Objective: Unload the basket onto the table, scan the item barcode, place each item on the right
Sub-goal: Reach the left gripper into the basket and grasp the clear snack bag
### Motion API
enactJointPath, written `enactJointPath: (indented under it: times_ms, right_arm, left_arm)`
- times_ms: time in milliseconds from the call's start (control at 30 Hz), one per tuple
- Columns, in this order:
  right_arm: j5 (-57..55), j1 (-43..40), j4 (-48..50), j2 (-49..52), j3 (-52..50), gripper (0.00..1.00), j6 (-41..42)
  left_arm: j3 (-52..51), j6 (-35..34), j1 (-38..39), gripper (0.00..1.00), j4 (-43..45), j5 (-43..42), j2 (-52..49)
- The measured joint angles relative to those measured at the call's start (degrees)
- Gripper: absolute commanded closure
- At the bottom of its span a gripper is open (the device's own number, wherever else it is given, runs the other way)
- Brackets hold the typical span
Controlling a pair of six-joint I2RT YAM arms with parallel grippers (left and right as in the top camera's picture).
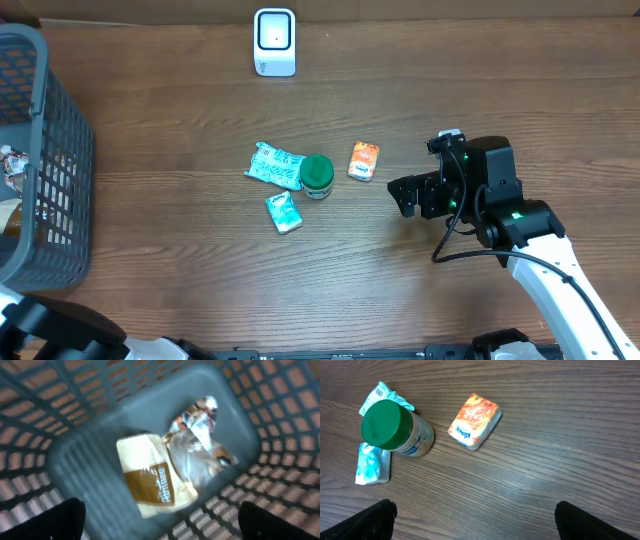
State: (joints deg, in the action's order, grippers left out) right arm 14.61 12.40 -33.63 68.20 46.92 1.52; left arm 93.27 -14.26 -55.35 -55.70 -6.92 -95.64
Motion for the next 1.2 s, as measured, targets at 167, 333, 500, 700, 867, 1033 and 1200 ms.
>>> enactJointPath:
  times_ms: [167, 333, 500, 700, 867, 1033, 1200]
  right_arm:
    - [0.00, 0.00, 0.00, 0.00, 0.00, 0.00, 0.00]
    - [0.00, 0.00, -0.02, 0.00, 0.00, 0.00, 0.00]
    - [0.00, 0.00, -0.04, 0.00, 0.00, 0.00, 0.00]
    - [0.02, 0.00, -0.35, 0.00, 0.00, 0.00, 0.00]
    - [0.22, 0.00, -0.50, 0.00, 0.00, 0.00, 0.00]
    - [0.50, 0.00, -0.52, 0.00, 0.00, 0.00, 0.00]
    - [0.61, 0.00, -0.52, 0.00, 0.00, 0.00, 0.00]
  left_arm:
    - [-9.51, -0.46, -1.27, 0.01, 8.02, -2.08, -1.33]
    - [-13.75, -0.55, -1.27, 0.00, 12.37, -2.73, -4.55]
    - [-14.08, -0.63, -1.27, 0.01, 15.76, -3.65, -9.73]
    - [-14.19, -0.63, -0.35, 0.00, 19.50, -5.22, -16.35]
    - [-14.19, -0.42, 1.16, 0.26, 22.12, -6.49, -17.68]
    - [-14.16, -0.22, 1.66, 0.80, 23.10, -10.45, -17.92]
    - [-12.68, -0.17, 1.66, 0.90, 20.17, -14.71, -17.97]
